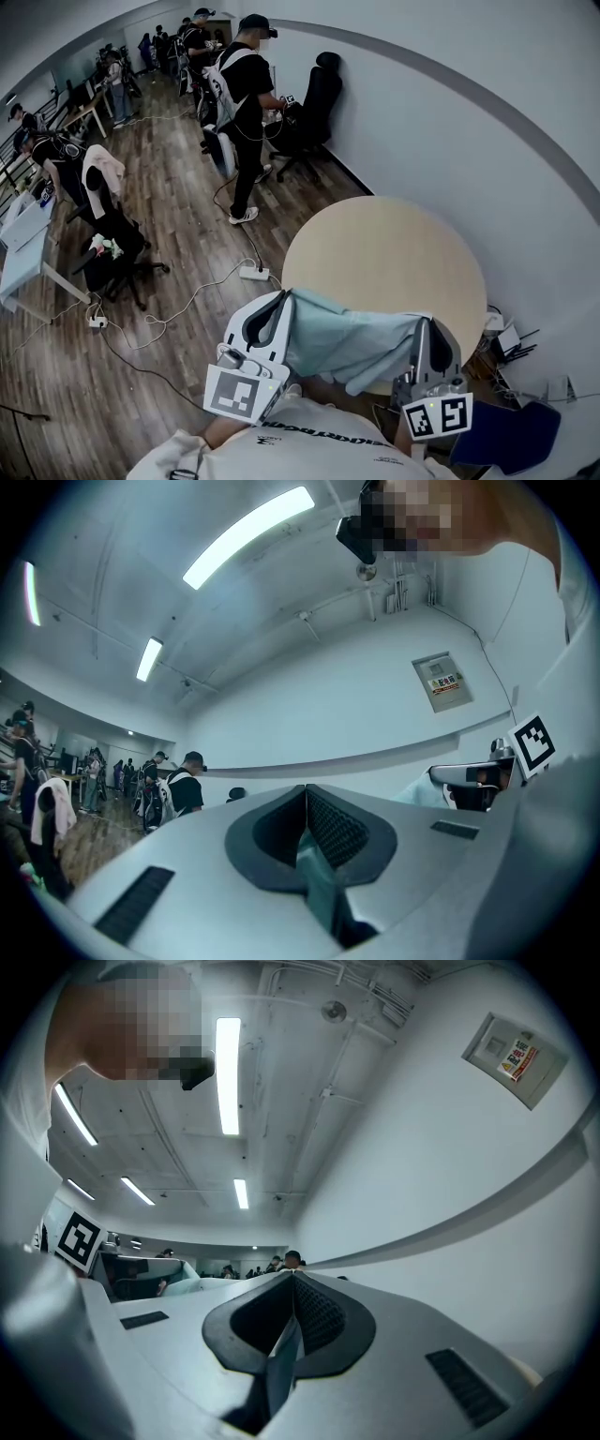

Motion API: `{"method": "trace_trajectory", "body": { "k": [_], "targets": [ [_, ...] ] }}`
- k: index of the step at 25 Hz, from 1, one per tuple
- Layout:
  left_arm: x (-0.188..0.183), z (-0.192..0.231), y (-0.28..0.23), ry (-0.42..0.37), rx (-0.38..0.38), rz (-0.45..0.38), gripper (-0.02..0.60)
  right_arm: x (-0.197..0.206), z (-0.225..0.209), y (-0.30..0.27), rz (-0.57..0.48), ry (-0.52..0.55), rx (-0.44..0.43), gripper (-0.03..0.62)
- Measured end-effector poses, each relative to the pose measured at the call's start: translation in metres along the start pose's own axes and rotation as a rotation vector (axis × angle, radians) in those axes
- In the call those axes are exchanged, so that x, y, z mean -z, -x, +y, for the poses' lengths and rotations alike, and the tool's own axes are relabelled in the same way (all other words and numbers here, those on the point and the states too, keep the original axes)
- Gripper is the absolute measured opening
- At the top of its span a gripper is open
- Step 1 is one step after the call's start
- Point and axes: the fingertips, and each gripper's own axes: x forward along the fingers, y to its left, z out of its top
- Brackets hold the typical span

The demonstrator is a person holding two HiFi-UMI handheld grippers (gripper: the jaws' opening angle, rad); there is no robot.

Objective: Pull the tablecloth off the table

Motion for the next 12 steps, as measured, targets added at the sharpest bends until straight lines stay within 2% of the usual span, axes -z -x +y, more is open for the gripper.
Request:
{"method": "trace_trajectory", "body": {
  "k": [4,8,12],
  "targets": [
    [0.003,0.006,0.0,-0.029,-0.006,-0.04,0.015,0.002,0.001,0.0,-0.001,0.005,0.005,0.035],
    [0.002,-0.008,-0.008,0.007,0.005,0.006,0.015,0.001,-0.011,0.003,-0.007,0.004,0.011,0.035],
    [0.003,-0.014,-0.014,-0.031,0.0,-0.032,0.015,0.002,-0.025,0.005,-0.009,-0.003,0.018,0.035]
  ]
}}
